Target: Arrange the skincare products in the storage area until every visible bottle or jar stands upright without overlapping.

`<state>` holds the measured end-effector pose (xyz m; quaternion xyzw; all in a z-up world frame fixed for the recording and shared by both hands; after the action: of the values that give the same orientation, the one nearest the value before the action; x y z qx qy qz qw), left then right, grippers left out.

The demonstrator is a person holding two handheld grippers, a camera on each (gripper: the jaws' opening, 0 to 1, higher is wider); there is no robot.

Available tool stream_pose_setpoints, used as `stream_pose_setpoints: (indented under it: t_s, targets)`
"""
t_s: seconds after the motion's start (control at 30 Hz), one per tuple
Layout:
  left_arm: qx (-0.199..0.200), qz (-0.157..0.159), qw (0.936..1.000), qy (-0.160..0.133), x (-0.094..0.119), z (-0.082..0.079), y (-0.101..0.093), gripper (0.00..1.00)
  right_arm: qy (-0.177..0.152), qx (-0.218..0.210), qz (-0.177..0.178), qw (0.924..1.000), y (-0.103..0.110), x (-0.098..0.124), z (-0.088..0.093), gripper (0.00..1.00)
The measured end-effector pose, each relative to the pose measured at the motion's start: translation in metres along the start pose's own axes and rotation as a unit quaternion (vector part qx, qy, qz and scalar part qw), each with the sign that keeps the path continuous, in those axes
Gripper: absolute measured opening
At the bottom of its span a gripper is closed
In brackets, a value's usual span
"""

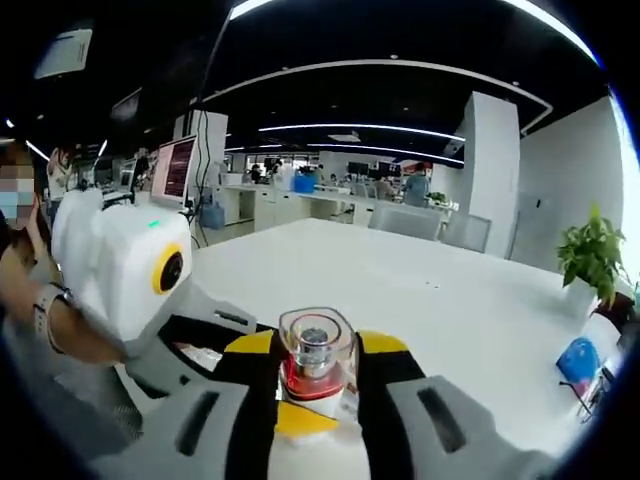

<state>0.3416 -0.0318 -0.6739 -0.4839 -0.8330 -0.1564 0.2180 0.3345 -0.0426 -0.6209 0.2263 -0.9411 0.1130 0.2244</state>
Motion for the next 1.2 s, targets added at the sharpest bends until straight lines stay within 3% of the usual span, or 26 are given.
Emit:
stream_pose_setpoints:
  t_s: [0.13, 0.27, 0.4, 0.57, 0.73, 0.9, 1.2]
  targets:
    - [-0.011, 0.024, 0.9996, 0.000, 0.000, 0.000, 0.000, 0.27, -0.014, -0.011, -0.051, 0.9985, -0.003, 0.006, -0.003, 0.45]
    - [-0.027, 0.047, 0.9986, 0.002, 0.000, 0.000, 0.000, 0.27, -0.021, -0.026, -0.085, 0.9958, -0.014, 0.015, -0.002, 0.42]
    - [-0.041, 0.068, 0.9968, 0.002, 0.000, 0.000, 0.001, 0.27, -0.050, -0.038, -0.140, 0.9882, -0.021, 0.028, -0.009, 0.43]
    - [-0.060, 0.098, 0.9933, 0.001, 0.000, 0.000, 0.001, 0.27, -0.042, 0.001, -0.171, 0.9844, -0.029, 0.030, -0.010, 0.42]
    - [-0.075, 0.120, 0.9899, -0.001, 0.000, 0.000, 0.001, 0.27, -0.029, 0.077, -0.194, 0.9776, -0.024, 0.026, -0.007, 0.37]
    - [-0.098, 0.146, 0.9845, -0.006, 0.001, 0.000, -0.001, 0.27, -0.014, 0.096, -0.238, 0.9664, -0.010, 0.018, -0.004, 0.43]
    - [-0.121, 0.186, 0.9750, -0.019, 0.002, 0.000, -0.003, 0.27, -0.026, 0.112, -0.286, 0.9512, 0.000, 0.004, -0.001, 0.41]
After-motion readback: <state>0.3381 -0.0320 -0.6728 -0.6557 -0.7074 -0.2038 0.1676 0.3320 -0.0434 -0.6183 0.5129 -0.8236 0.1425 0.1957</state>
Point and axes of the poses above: the point that each gripper's makers call its tool centre point, and the gripper's own axes: x roughly backward along the fingers, y roughly to its left, z roughly out of its underside, the point moved 2 cm from there along x, roughly backward along the fingers, and after that the axes turned 13 degrees about y, right-handed, at the moved point
